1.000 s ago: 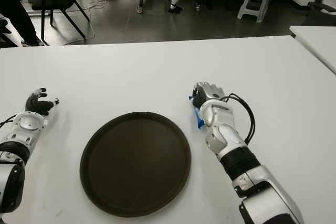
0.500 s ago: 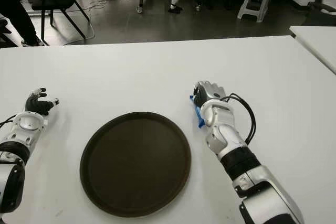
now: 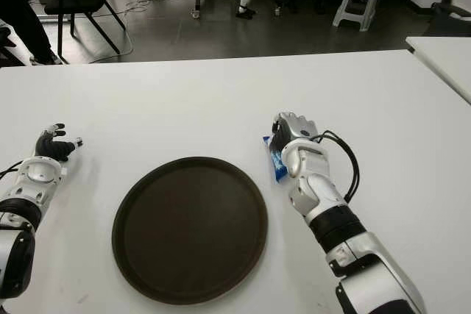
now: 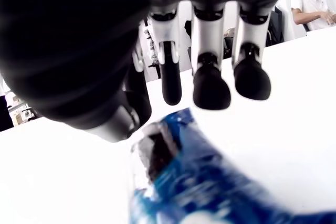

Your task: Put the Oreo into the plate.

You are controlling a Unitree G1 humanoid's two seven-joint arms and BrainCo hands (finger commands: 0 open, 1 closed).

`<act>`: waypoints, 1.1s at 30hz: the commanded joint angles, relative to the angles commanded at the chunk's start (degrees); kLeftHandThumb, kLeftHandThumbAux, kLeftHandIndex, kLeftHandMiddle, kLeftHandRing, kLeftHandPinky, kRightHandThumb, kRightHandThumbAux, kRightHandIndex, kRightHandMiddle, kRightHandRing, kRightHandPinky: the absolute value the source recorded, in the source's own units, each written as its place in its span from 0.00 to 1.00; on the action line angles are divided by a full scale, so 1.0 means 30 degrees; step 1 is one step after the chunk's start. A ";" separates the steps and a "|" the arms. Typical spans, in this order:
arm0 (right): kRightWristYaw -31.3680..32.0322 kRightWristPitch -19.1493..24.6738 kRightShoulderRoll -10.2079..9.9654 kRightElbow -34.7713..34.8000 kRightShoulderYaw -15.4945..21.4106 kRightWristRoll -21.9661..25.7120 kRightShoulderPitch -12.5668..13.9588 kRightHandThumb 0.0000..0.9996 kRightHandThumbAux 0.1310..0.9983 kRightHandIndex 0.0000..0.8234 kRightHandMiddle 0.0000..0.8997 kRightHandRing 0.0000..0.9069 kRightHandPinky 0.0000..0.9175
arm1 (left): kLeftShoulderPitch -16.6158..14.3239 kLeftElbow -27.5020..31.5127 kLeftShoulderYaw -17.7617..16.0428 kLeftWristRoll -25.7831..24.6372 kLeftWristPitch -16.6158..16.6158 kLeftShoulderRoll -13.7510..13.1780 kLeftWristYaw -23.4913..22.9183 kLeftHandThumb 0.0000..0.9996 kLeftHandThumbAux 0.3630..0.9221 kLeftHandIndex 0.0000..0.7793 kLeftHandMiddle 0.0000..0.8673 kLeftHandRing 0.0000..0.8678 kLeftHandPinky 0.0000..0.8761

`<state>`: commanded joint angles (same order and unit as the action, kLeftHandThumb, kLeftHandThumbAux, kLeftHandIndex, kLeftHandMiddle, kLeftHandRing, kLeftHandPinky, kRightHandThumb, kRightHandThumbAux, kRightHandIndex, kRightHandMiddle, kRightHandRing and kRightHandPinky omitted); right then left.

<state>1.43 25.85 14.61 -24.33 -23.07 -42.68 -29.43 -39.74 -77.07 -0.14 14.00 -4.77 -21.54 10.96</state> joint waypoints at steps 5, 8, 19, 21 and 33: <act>-0.0471 -0.0328 0.0247 -0.0643 -0.0286 -0.0347 -0.0009 0.29 0.58 0.14 0.25 0.30 0.29 | -0.0009 -0.0010 -0.0058 -0.0056 0.0021 -0.0007 -0.0082 0.23 0.58 0.07 0.16 0.19 0.21; -0.0614 -0.0323 0.0353 -0.1129 -0.0680 -0.0728 -0.0205 0.19 0.52 0.05 0.09 0.11 0.13 | -0.0008 -0.0011 -0.0103 -0.0099 0.0020 -0.0004 -0.0102 0.22 0.58 0.07 0.16 0.19 0.19; -0.0590 -0.0317 0.0602 -0.1560 -0.1231 -0.1070 -0.0423 0.10 0.47 0.00 0.00 0.00 0.00 | -0.0033 -0.0014 0.0101 0.0106 0.0138 -0.0034 -0.0026 0.22 0.59 0.06 0.15 0.19 0.21; -0.0490 -0.0287 0.0638 -0.1587 -0.1279 -0.1051 -0.0463 0.09 0.46 0.00 0.00 0.00 0.00 | -0.0020 -0.0011 0.0069 0.0063 0.0122 -0.0036 -0.0053 0.23 0.59 0.06 0.15 0.20 0.22; -0.0093 -0.0214 0.0686 -0.1700 -0.1293 -0.0901 -0.0563 0.08 0.50 0.00 0.00 0.00 0.00 | -0.0047 0.0009 0.0107 0.0076 0.0034 -0.0067 -0.0265 0.20 0.58 0.07 0.18 0.23 0.26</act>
<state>1.15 25.21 16.67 -29.43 -26.95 -45.38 -31.12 -39.88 -77.04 0.18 14.23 -4.67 -21.74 10.17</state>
